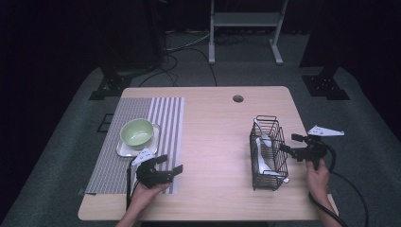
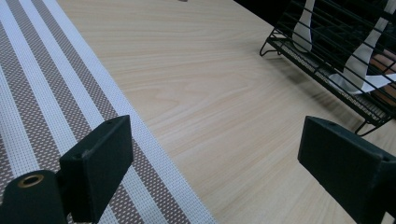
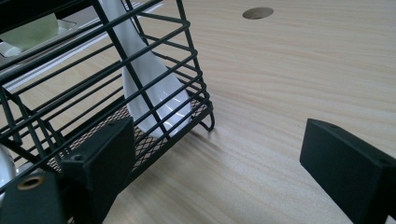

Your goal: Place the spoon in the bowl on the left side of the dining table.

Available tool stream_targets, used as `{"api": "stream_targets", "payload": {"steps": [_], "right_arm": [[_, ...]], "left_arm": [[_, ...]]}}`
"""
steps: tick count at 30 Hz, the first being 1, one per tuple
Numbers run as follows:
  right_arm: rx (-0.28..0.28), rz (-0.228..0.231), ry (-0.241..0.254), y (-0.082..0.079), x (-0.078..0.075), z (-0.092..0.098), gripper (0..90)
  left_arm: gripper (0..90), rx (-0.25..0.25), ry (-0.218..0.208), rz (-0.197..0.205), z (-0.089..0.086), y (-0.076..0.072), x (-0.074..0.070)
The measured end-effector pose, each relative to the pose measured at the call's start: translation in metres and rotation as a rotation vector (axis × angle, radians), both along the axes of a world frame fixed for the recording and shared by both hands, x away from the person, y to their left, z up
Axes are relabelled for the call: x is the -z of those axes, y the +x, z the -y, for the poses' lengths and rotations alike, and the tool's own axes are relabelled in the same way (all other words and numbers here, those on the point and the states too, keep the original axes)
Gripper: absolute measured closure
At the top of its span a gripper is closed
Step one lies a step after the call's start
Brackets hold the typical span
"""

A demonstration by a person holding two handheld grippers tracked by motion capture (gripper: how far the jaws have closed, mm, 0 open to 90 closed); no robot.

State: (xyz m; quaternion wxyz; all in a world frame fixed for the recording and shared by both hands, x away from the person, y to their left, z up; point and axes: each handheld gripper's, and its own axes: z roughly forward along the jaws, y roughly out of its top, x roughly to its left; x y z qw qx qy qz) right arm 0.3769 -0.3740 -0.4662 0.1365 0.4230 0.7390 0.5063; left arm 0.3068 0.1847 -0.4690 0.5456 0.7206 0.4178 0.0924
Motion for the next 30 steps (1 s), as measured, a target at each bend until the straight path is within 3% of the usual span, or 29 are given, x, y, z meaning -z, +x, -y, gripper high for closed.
{"api": "stream_targets", "payload": {"steps": [9, 18, 30], "right_arm": [[0.008, -0.002, 0.002, 0.0, 0.0, 0.001, 9.4], [0.014, -0.006, -0.004, 0.001, 0.0, 0.001, 9.5], [0.026, -0.005, -0.014, 0.001, 0.0, 0.0, 9.5]], "left_arm": [[9.4, -0.005, 0.023, 0.019, 0.005, -0.003, -0.007], [9.4, 0.054, 0.063, 0.009, 0.019, -0.002, -0.01], [9.4, 0.111, 0.064, 0.023, 0.039, 0.0, -0.019]]}}
